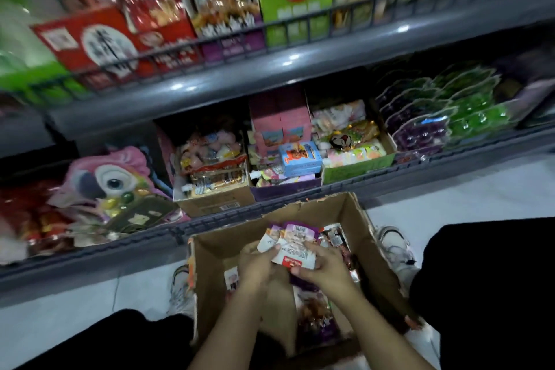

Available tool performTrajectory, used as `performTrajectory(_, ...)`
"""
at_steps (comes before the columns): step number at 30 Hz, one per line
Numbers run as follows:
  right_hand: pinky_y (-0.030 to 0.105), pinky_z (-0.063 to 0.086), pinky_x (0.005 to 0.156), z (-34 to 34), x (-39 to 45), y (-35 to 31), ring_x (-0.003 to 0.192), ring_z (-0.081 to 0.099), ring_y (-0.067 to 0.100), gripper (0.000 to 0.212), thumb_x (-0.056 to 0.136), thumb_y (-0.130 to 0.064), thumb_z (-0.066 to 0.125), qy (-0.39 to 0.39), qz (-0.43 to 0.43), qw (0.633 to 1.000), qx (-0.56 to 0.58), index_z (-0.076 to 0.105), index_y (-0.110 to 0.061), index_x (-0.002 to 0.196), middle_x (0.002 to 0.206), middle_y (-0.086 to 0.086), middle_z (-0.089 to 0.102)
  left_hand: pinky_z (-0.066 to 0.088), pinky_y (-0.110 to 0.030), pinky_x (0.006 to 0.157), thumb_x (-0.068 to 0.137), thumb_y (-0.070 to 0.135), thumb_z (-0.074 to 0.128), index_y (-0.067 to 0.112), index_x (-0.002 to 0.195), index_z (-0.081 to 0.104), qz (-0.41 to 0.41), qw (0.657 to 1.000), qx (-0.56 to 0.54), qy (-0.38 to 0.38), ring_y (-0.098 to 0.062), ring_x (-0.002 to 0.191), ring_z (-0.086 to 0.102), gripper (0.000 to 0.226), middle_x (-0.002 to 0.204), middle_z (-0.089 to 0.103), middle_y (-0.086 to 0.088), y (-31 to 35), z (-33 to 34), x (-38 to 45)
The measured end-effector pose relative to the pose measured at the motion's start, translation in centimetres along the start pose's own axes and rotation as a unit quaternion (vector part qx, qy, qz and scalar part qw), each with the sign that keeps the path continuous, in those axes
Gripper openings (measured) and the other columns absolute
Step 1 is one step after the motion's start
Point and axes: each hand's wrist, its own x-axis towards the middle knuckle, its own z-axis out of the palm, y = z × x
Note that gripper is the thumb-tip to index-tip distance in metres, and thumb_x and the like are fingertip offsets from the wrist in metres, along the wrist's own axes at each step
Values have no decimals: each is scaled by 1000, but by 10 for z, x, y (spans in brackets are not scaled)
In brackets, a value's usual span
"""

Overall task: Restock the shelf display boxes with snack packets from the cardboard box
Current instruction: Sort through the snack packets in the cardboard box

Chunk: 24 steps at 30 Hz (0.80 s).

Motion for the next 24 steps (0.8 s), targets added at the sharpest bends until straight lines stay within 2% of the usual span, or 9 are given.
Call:
performTrajectory(4,12,51,77,-6,-20,-41,90,61,5,60,67,-16,84,-2,-56,998,-22,55,-26,120,115,7,49,57,-35,67,75,3,76,9,125,48,85,996,14,-5,-29,90,66,57,115,61,-15,40,-9,-48)
performTrajectory(6,10,47,73,-9,-32,-65,83,57,5,55,70,-24,82,2,-91,994,-66,60,-25,120,108,6,50,53,-30,60,76,2,75,12,126,47,123,992,30,-21,-29,89,65,58,112,59,-12,57,-18,-65)
performTrajectory(9,9,42,63,-13,-46,-94,69,47,4,54,73,-23,79,1,-131,986,-99,60,-20,123,87,-2,41,54,-35,72,75,11,78,17,113,56,171,981,89,-32,-25,93,63,45,111,62,-7,78,-30,-83)
performTrajectory(12,9,41,61,-13,-61,-116,70,47,5,52,73,-27,79,-7,-143,981,-129,61,-19,121,86,-2,43,51,-31,76,72,21,82,12,112,59,157,977,137,-43,-23,95,62,47,113,62,-7,88,-42,-93)
performTrajectory(15,15,44,64,-12,-70,-126,75,56,9,48,72,-36,78,-16,-139,976,-167,66,-19,115,90,6,59,52,-29,69,73,19,80,0,118,59,110,983,125,-71,-15,69,67,53,96,67,-9,84,-49,-98)
performTrajectory(17,16,48,67,-10,-73,-131,80,62,10,41,72,-38,78,-11,-140,975,-170,70,-17,106,89,3,66,51,-19,56,78,17,76,-1,113,63,98,985,118,-78,-9,55,63,41,82,66,-3,82,-53,-104)
performTrajectory(19,10,48,64,-9,-75,-135,79,65,5,29,73,-35,78,2,-138,981,-139,74,-15,94,84,-6,70,46,-14,46,83,21,71,4,107,67,102,983,126,-81,-9,59,58,30,77,65,0,84,-55,-112)
performTrajectory(21,7,46,61,-7,-78,-142,68,65,-1,16,75,-33,76,15,-128,987,-99,75,-17,78,73,-9,71,45,-17,53,87,27,66,9,107,68,114,982,118,-94,-10,63,57,27,77,64,2,87,-57,-117)
performTrajectory(24,26,53,75,-10,-77,-154,63,67,10,30,73,-43,74,43,-88,994,-51,75,-14,74,68,2,71,50,-23,72,88,33,62,9,108,68,144,976,77,-147,-14,83,61,32,87,66,0,98,-58,-128)
